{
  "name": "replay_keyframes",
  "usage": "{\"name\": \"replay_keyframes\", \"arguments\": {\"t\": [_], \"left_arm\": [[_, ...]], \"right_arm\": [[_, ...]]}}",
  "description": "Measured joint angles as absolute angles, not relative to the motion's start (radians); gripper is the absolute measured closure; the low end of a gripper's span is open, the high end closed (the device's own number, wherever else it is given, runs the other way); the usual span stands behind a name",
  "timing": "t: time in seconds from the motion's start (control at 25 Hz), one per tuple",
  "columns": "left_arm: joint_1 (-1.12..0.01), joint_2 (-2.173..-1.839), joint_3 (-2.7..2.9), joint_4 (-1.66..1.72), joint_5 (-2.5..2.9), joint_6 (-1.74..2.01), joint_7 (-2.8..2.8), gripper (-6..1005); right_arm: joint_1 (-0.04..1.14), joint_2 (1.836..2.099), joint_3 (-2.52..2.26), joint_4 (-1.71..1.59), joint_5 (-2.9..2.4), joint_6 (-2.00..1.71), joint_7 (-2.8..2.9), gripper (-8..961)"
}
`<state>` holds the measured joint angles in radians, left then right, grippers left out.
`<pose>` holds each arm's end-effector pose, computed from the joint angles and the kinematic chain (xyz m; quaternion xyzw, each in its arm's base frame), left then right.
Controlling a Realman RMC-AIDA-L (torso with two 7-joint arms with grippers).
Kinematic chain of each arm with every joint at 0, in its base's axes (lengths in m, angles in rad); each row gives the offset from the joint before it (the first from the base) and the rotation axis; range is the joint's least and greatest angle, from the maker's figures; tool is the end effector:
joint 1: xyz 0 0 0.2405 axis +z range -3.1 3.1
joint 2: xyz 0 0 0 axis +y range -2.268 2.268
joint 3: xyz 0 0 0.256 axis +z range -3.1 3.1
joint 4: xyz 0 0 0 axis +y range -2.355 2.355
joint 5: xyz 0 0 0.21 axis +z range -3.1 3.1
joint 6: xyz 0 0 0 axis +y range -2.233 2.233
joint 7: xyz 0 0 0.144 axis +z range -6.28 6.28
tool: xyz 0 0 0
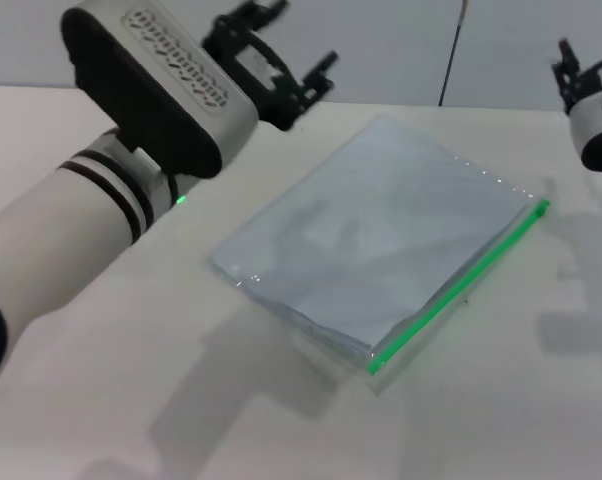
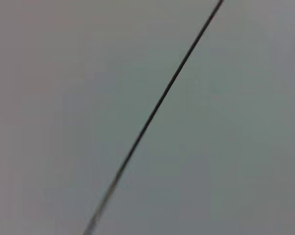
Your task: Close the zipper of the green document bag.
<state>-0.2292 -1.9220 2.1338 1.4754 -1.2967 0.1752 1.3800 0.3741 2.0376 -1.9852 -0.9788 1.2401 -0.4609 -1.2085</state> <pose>-0.1323 0.3488 -0.0134 -0.8292 0.0246 -0.1622 0.5343 0.2226 0.4016 -0.0079 -0.7431 0.0972 0.0854 0.6565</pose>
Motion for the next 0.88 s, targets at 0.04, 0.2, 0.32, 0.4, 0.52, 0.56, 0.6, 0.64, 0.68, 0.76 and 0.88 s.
{"name": "replay_keyframes", "arguments": {"t": [0.04, 0.2, 0.32, 0.4, 0.52, 0.56, 0.6, 0.64, 0.68, 0.76, 0.88], "left_arm": [[-0.235, -1.929, 2.134, 1.456, -1.297, 0.204, 1.367, 448], [-0.244, -1.937, 2.15, 1.412, -1.29, 0.34, 1.242, 333], [-0.243, -1.922, 2.169, 1.396, -1.282, 0.446, 1.122, 247], [-0.244, -1.9, 2.175, 1.393, -1.276, 0.479, 1.03, 217], [-0.247, -1.863, 2.192, 1.389, -1.23, 0.53, 0.859, 173], [-0.246, -1.856, 2.203, 1.384, -1.203, 0.559, 0.812, 173], [-0.244, -1.851, 2.214, 1.375, -1.172, 0.595, 0.77, 173], [-0.241, -1.852, 2.227, 1.36, -1.143, 0.633, 0.743, 173], [-0.24, -1.854, 2.234, 1.345, -1.127, 0.659, 0.733, 173], [-0.238, -1.868, 2.253, 1.302, -1.105, 0.73, 0.721, 174], [-0.231, -1.875, 2.275, 1.266, -1.102, 0.794, 0.702, 174]], "right_arm": [[0.375, 2.037, -2.016, -0.985, 1.238, -0.505, -1.15, 409], [0.372, 2.032, -2.096, -1.041, 1.235, -0.605, -0.996, 409], [0.354, 2.03, -2.142, -1.111, 1.231, -0.661, -0.953, 409], [0.339, 2.029, -2.166, -1.153, 1.213, -0.7, -0.923, 409], [0.332, 2.027, -2.185, -1.15, 1.139, -0.771, -0.81, 410], [0.332, 2.027, -2.187, -1.134, 1.102, -0.797, -0.751, 410], [0.332, 2.026, -2.187, -1.118, 1.07, -0.815, -0.695, 410], [0.332, 2.026, -2.185, -1.089, 1.032, -0.832, -0.623, 410], [0.332, 2.025, -2.183, -1.062, 1.002, -0.848, -0.57, 410], [0.333, 2.026, -2.181, -1.012, 0.971, -0.888, -0.517, 410], [0.332, 2.027, -2.2, -0.96, 0.962, -0.962, -0.509, 410]]}}
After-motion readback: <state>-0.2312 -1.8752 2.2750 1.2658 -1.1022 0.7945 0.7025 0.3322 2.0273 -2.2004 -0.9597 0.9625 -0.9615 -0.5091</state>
